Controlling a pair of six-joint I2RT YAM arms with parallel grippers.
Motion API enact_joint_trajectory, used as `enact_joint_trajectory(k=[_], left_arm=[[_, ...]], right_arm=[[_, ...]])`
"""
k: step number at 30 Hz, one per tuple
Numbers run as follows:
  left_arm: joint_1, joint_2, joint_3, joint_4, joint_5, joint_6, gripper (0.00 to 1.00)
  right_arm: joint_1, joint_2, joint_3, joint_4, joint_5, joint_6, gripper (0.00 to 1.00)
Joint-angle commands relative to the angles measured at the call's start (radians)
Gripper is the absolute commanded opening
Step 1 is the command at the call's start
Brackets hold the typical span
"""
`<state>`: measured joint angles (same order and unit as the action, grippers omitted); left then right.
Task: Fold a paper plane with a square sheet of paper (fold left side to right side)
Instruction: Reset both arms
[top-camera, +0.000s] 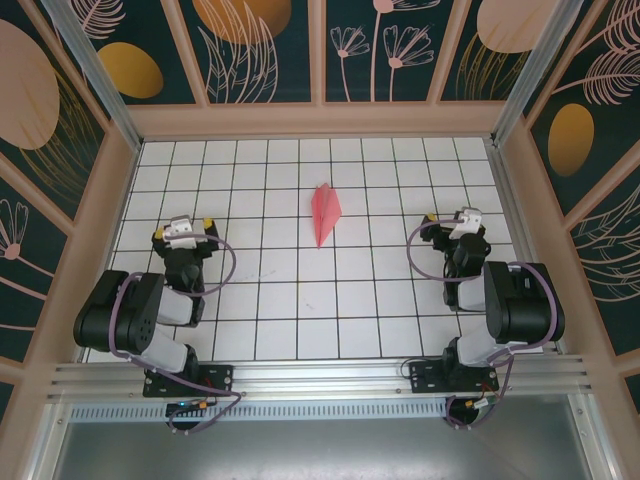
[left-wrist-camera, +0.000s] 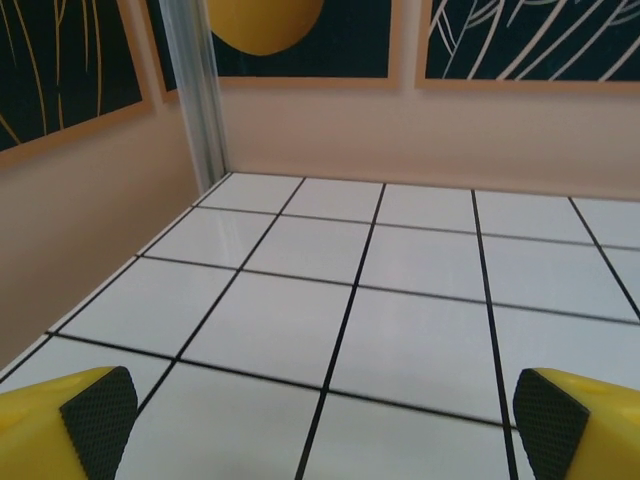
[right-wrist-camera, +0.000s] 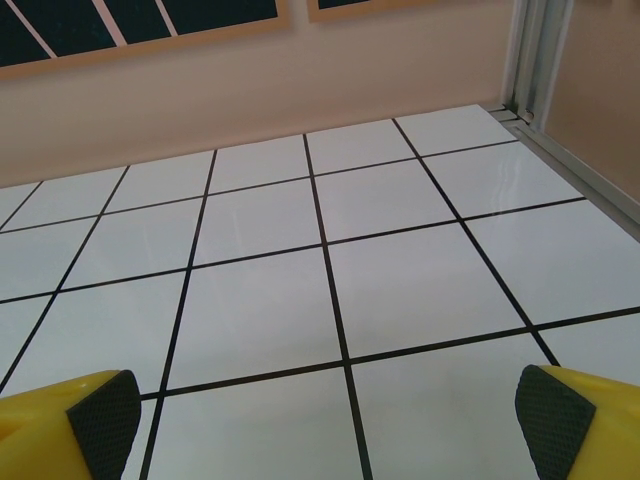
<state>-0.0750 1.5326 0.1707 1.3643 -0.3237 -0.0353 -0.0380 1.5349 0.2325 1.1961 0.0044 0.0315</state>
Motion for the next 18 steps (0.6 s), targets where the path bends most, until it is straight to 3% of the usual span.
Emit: enact_joint_trajectory(k=[1,18], left_arm=[[0.032,-0.002,0.040,-0.020,0.020,-0.062,0.98],[0.032,-0.008,0.035,-0.019,-0.004,-0.069,0.98]], right_arm=[[-0.004,0.005,-0.003,0.054,-0.018,-0.007,0.99],[0.009,0.006,-0.001,0.051,-0.005,-0.017,0.99]])
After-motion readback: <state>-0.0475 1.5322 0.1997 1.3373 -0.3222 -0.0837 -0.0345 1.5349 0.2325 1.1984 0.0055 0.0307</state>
